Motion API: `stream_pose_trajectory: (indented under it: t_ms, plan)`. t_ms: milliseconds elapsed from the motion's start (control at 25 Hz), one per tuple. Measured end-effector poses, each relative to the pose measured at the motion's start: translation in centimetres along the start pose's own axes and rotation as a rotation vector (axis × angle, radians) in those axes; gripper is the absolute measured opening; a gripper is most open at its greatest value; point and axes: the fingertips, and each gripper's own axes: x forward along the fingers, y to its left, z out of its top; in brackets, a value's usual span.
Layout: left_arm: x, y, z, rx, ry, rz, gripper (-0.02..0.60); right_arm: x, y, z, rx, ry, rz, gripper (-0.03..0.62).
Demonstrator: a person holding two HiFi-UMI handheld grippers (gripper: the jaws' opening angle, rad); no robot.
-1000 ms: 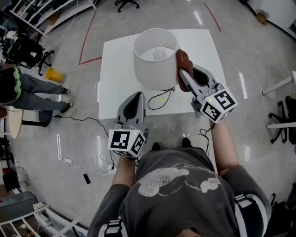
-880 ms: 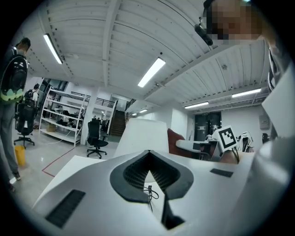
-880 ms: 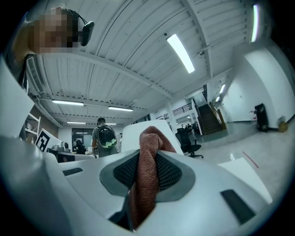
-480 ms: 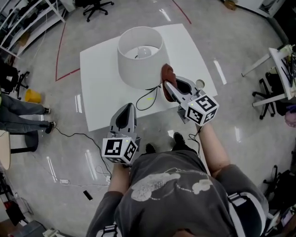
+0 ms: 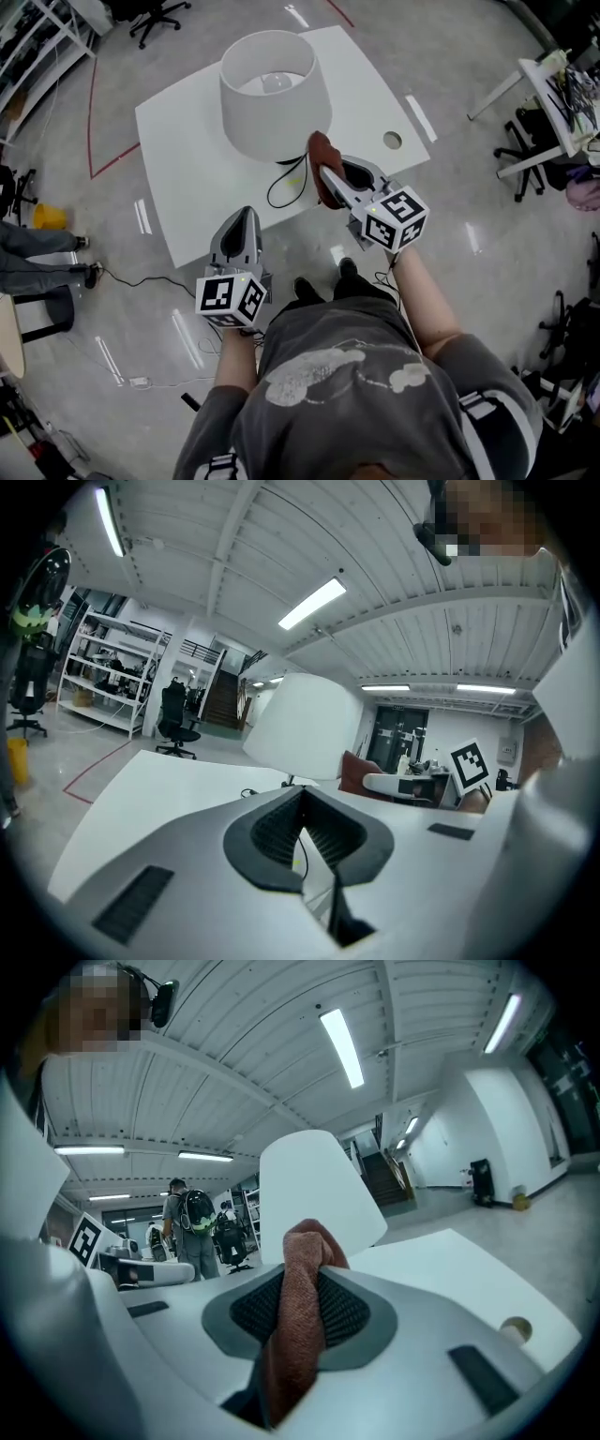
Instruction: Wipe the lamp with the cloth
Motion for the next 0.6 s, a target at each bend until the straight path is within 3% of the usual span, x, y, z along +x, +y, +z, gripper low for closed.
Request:
stream_pose_trajectory:
  t_ms: [280,440,600]
  plan:
    - [1.2,-2.0,0.7,0.029,-0.021,0.000,0.008,-1.7,0.3,2.1,-0.032,-0.013,0.039,0.086]
    - [0.0,-3.2,2.7,0.084,-0.060,-0.002,0.008,-2.9,1.7,6.6,-0.051,-0.139,0.094,0.086]
    - [-0.2,-2.9,5.6,0.113,-0.108,0.056,0.008,-2.2,2.9,11.0,-0.072,-0.234,0.182,0.086]
